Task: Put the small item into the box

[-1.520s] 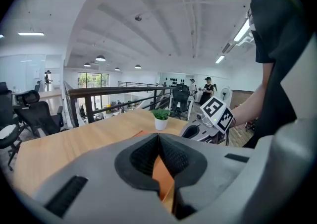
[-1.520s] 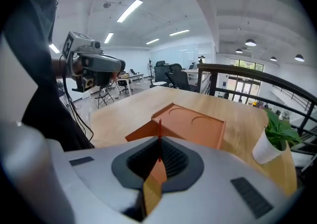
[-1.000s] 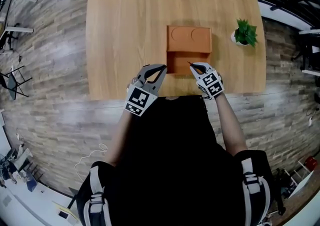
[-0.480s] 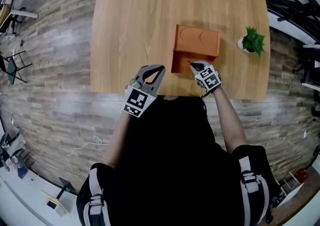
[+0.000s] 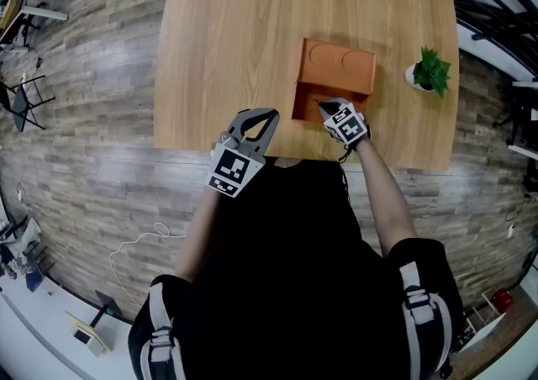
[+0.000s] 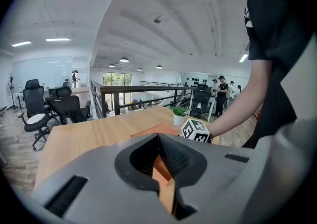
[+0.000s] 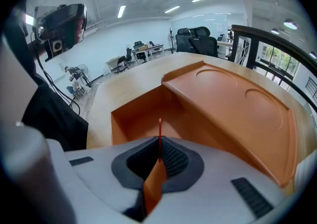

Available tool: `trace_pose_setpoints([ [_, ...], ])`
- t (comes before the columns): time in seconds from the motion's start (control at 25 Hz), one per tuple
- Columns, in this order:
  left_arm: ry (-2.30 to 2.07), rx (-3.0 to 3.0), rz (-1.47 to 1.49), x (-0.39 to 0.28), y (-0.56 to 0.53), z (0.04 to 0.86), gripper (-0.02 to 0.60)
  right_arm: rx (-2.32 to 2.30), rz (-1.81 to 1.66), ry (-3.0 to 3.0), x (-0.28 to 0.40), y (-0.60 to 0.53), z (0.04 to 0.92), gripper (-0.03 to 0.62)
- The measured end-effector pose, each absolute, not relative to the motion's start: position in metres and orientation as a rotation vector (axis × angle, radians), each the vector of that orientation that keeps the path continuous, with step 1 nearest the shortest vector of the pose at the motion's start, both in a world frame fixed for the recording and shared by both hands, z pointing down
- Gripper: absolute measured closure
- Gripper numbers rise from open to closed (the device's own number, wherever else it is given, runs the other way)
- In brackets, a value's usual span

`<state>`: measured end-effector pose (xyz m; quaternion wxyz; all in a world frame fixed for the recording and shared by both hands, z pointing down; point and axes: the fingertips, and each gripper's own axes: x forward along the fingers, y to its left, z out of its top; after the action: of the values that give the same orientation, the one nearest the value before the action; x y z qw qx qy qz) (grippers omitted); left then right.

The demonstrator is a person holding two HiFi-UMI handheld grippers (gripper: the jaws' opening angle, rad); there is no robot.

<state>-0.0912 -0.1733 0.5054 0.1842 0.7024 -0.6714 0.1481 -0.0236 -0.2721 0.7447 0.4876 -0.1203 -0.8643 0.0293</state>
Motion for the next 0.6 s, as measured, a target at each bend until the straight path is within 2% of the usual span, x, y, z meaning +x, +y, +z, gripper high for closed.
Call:
trace_pose_setpoints([
  [0.6, -1.899, 1.977, 0.426, -0.093, -0.168, 0.504, 0.558, -0.304, 0.025, -2.035, -0.022, -0.263, 0.765, 0.560],
])
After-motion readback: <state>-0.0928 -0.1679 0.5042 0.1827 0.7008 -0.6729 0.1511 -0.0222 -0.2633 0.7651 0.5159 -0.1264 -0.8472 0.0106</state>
